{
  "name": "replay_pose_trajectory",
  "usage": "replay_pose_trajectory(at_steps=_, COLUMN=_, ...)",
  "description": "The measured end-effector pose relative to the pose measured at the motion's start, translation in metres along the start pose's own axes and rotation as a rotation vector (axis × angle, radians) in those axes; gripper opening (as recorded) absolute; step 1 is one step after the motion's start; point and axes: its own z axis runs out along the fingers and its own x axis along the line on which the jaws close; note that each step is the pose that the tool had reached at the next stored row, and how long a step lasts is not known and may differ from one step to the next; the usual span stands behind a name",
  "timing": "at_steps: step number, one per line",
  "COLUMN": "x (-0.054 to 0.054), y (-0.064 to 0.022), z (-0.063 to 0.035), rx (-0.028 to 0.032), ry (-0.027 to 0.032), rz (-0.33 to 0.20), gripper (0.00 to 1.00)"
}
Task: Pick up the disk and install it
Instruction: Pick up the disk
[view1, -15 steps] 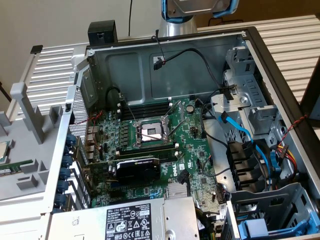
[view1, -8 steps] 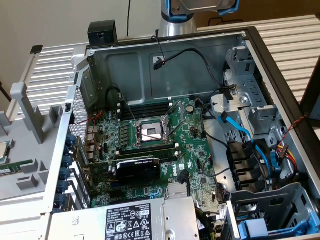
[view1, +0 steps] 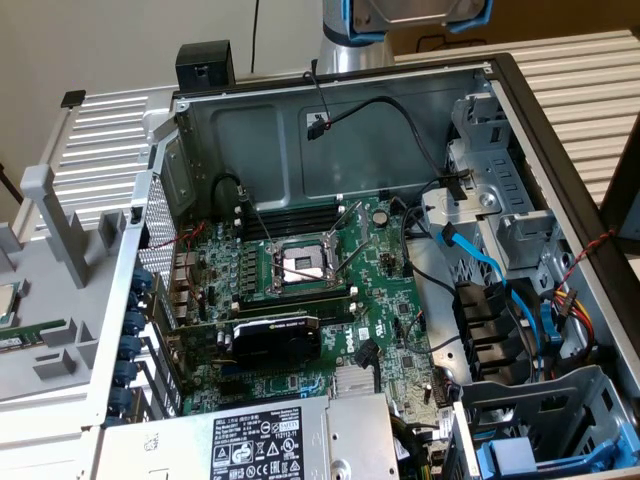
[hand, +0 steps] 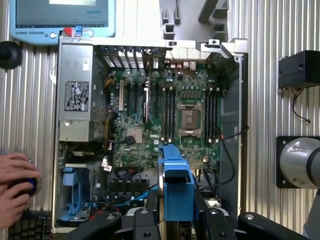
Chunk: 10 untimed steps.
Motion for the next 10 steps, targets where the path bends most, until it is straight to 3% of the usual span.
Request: replay_pose_trajectory(at_steps=10, x=0.019, y=-0.0046, z=-0.0008, rx=0.0001, ry=-0.0009, rz=0.003, gripper=0.37)
